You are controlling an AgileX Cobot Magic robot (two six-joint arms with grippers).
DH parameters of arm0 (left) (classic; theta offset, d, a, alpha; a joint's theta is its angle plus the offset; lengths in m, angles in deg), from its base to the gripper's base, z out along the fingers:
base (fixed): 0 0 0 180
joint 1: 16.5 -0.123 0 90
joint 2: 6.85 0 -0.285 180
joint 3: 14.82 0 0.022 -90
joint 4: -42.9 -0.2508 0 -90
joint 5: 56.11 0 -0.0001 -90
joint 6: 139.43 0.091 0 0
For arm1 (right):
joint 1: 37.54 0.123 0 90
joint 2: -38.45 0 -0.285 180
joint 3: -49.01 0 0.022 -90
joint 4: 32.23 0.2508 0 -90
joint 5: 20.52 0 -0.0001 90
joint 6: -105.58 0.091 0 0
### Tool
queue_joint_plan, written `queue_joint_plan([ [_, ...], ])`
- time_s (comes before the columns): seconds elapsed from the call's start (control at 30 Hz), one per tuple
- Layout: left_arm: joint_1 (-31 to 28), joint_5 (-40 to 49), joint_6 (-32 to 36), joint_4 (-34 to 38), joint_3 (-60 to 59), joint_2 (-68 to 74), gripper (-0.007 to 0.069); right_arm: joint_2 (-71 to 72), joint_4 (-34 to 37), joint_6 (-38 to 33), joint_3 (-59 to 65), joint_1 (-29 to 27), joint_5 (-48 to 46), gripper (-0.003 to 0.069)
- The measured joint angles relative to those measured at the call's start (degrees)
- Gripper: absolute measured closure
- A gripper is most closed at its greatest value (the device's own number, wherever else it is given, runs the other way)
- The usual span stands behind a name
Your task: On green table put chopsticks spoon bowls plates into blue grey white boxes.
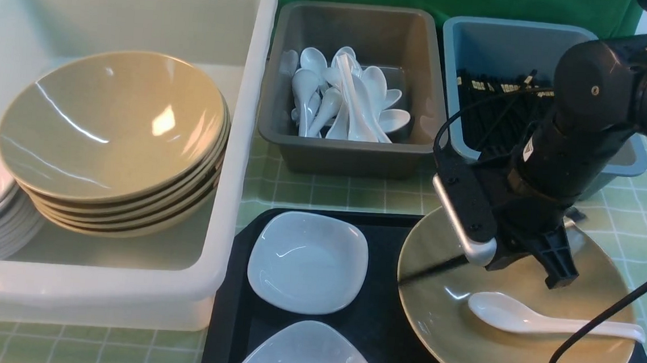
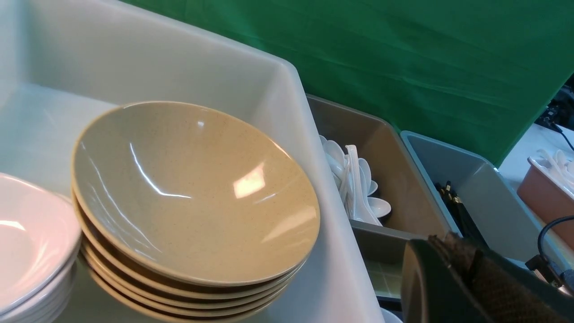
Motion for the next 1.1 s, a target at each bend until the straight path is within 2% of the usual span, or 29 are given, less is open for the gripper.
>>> queue_joint_plan([
  [0.2,0.0,0.0,0.0,0.0,0.0,0.0,0.0626,0.0,0.0,2.4,-3.3,0.0,-3.7,0.0552],
  [0.33,0.0,0.3,0.0,0.0,0.0,0.0,0.0626,0.0,0.2,7.7,-8.6,-0.6,-8.4,0.0552],
  [0.43,0.0,0.5,0.0,0.0,0.0,0.0,0.0626,0.0,0.5,16.6,-13.1,-3.1,-9.1,0.0552],
  [0.5,0.0,0.5,0.0,0.0,0.0,0.0,0.0626,-0.5,0.6,26.0,-16.6,-6.8,-6.8,0.0552],
  [0.53,0.0,0.5,0.1,0.0,0.0,0.0,0.0626,-0.6,0.6,27.9,-17.2,-7.2,-6.4,0.0552],
  [0.63,0.0,0.4,1.4,0.2,0.0,0.1,0.0626,-2.5,4.2,42.0,-20.6,-14.4,2.6,0.0552],
  [0.67,0.0,0.4,1.4,0.2,0.0,0.1,0.0626,-2.6,4.2,42.0,-20.6,-14.7,3.1,0.0552],
  [0.7,0.0,0.2,4.6,0.8,0.0,0.3,0.0626,-3.7,7.8,46.3,-21.3,-17.1,6.8,0.0552],
  [0.73,0.1,0.1,5.8,1.2,0.0,0.5,0.0626,-4.2,8.8,47.1,-21.4,-18.0,8.2,0.0552],
  [0.83,1.4,1.1,19.3,9.4,0.6,3.9,0.0626,-7.5,16.1,50.4,-22.5,-21.4,14.6,0.0552],
  [0.9,2.1,3.0,27.3,14.5,2.0,7.2,0.0626,-9.4,17.5,51.0,-23.4,-22.0,16.0,0.0552],
  [0.93,2.1,3.2,28.1,15.5,2.5,7.6,0.0626,-9.7,17.5,51.1,-23.6,-22.0,16.2,0.0552],
  [1.0,2.6,7.2,37.5,21.0,6.2,13.8,0.0626,-12.9,18.4,51.8,-25.9,-22.0,16.9,0.0552],
  [1.1,4.1,8.9,42.4,24.4,9.9,19.0,0.0626,-15.7,18.9,53.8,-28.6,-21.9,17.9,0.0552],
])
